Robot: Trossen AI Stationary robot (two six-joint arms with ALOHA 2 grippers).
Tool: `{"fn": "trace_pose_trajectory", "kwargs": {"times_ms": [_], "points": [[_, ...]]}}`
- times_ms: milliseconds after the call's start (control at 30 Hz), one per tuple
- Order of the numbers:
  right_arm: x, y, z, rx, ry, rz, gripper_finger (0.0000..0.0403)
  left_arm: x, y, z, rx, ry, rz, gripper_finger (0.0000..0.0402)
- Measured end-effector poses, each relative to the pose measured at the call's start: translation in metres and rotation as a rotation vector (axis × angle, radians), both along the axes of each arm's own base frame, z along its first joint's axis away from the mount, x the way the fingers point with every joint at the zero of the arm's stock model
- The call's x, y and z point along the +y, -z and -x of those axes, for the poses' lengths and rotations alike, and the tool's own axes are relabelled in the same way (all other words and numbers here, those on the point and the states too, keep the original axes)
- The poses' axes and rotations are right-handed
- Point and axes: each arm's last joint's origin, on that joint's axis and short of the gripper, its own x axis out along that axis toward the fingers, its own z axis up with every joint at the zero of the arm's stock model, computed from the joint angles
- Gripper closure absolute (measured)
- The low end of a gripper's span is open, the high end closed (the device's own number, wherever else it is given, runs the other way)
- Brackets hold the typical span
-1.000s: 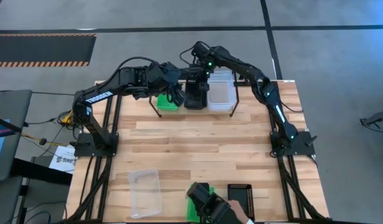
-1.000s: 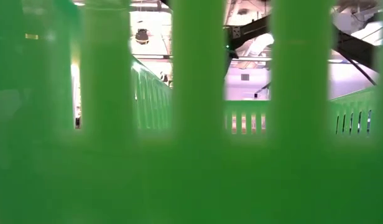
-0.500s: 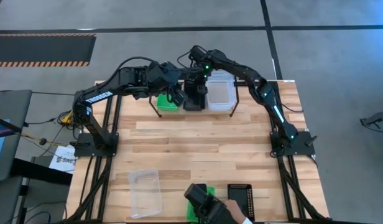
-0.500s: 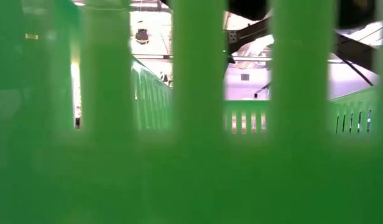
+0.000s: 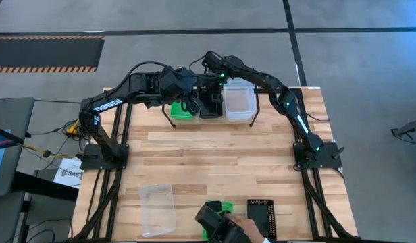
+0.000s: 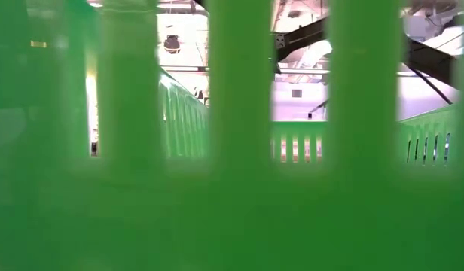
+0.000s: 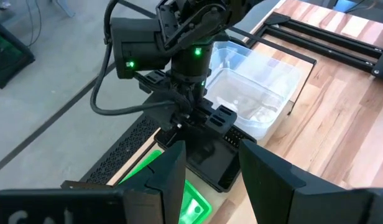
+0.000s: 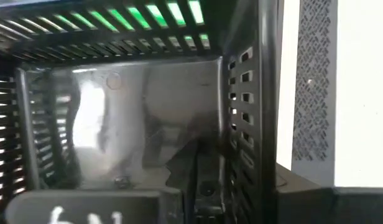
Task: Stack baskets on shelf by color
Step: Stack the top black bin into the black bin on the shelf, then stack the transparent bin into the transparent bin on the shelf
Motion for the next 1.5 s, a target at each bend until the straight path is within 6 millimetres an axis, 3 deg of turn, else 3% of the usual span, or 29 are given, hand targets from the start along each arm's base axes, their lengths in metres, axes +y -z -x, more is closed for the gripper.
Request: {"fn": "trace_pose_trajectory", "kwargs": {"times_ms": [200, 667, 800, 1000, 1200, 1367, 1500], "points": [[0.007, -0.016, 0.005, 0.034, 0.019, 0.047, 0.0272, 0.000, 0.000, 0.000, -0.004, -0.003, 0.003, 0.0262], [0.015, -0.087, 0.034, -0.099, 0.070, 0.128, 0.0270, 0.000, 0.000, 0.000, -0.005, -0.006, 0.003, 0.0262], [0.023, -0.106, 0.044, -0.089, 0.095, 0.180, 0.0272, 0.002, 0.004, 0.006, 0.049, -0.109, -0.042, 0.0262], [0.039, -0.154, 0.080, -0.048, 0.209, 0.320, 0.0287, 0.002, 0.041, 0.023, 0.201, -0.406, 0.023, 0.0262], [0.061, -0.204, 0.132, -0.107, 0.341, 0.341, 0.0290, -0.015, 0.096, 0.019, 0.295, -0.439, 0.183, 0.0262], [0.085, -0.239, 0.182, -0.145, 0.471, 0.337, 0.0290, -0.045, 0.140, 0.019, 0.355, -0.504, 0.338, 0.0262], [0.110, -0.263, 0.221, -0.205, 0.555, 0.330, 0.0291, -0.081, 0.152, 0.022, 0.311, -0.567, 0.415, 0.0262]]}}
